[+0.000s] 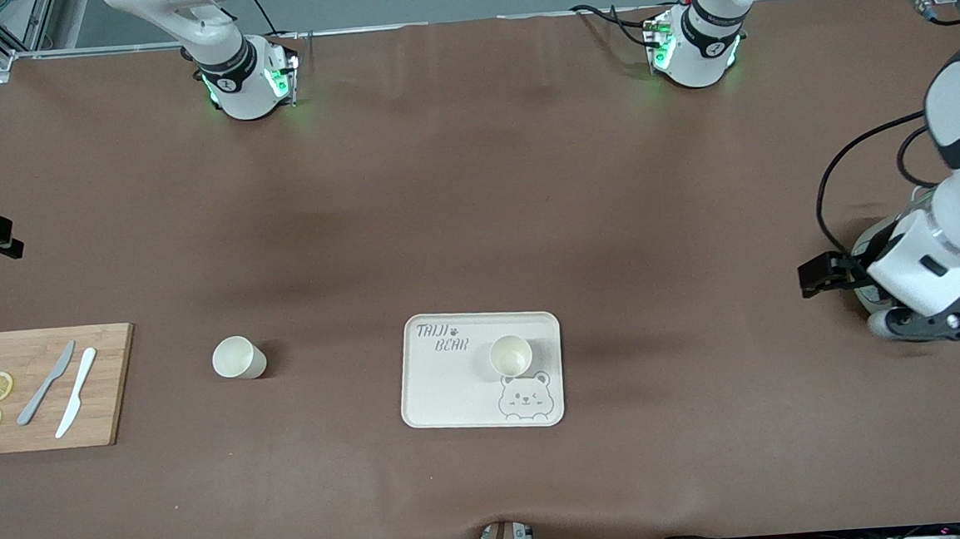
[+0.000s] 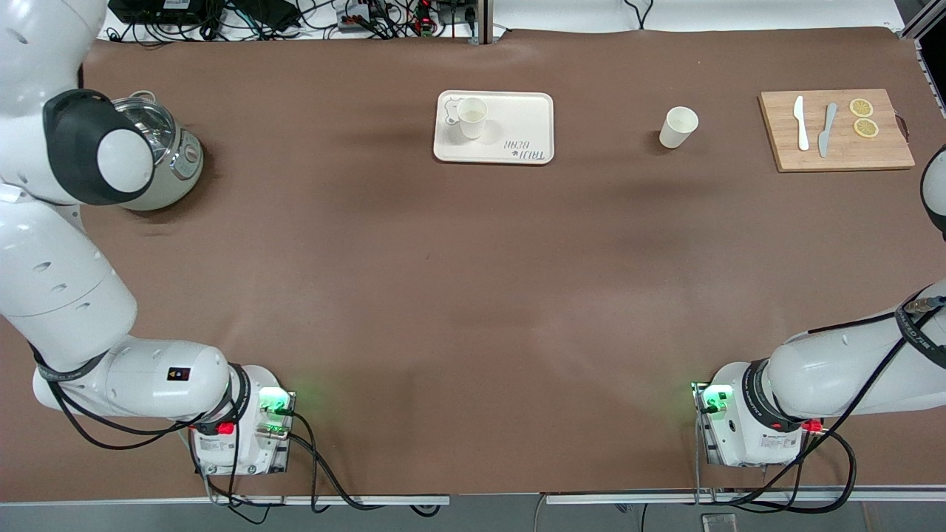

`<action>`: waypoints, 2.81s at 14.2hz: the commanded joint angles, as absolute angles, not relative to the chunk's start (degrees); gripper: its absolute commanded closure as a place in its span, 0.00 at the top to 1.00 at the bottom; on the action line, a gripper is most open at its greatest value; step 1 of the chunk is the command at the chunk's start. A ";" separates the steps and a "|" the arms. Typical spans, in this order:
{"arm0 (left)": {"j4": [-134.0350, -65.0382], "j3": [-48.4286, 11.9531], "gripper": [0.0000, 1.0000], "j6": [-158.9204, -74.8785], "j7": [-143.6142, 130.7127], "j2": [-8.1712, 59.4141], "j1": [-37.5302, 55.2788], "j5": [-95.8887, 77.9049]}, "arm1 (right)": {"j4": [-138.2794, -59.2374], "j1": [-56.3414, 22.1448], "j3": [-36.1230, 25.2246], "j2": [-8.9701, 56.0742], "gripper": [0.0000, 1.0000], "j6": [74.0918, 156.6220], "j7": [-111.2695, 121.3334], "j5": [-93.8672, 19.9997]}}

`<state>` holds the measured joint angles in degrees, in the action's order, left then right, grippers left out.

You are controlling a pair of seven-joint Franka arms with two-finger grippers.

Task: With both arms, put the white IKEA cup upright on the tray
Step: 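Raise the left gripper back to its rest spot while the right gripper reaches out, then move the right gripper down to the white cup near the cutting board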

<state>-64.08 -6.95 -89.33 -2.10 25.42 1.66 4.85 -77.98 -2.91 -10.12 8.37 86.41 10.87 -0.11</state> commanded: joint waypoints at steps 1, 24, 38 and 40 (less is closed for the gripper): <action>-66.62 -7.21 1.00 -87.37 -1.32 21.89 0.09 3.69 | -78.05 -3.68 -9.84 8.35 1.00 86.31 9.07 0.27; -86.75 -7.21 1.00 -88.15 -1.32 0.62 -2.99 -3.25 | -85.86 -7.29 -9.84 24.69 1.00 116.36 4.92 -0.18; -87.45 -7.12 1.00 -88.15 -2.02 -0.18 -1.05 -4.13 | -101.95 -8.96 -9.76 24.96 1.00 133.67 3.61 -1.32; -87.28 -7.12 1.00 -88.15 -1.93 -0.18 -1.14 -4.13 | -103.61 -9.31 -9.76 25.05 1.00 136.13 3.60 -1.32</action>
<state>-85.67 -7.24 -87.17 -2.10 1.54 -0.82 -2.69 -100.77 -8.75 -9.69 26.17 133.53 4.32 -0.87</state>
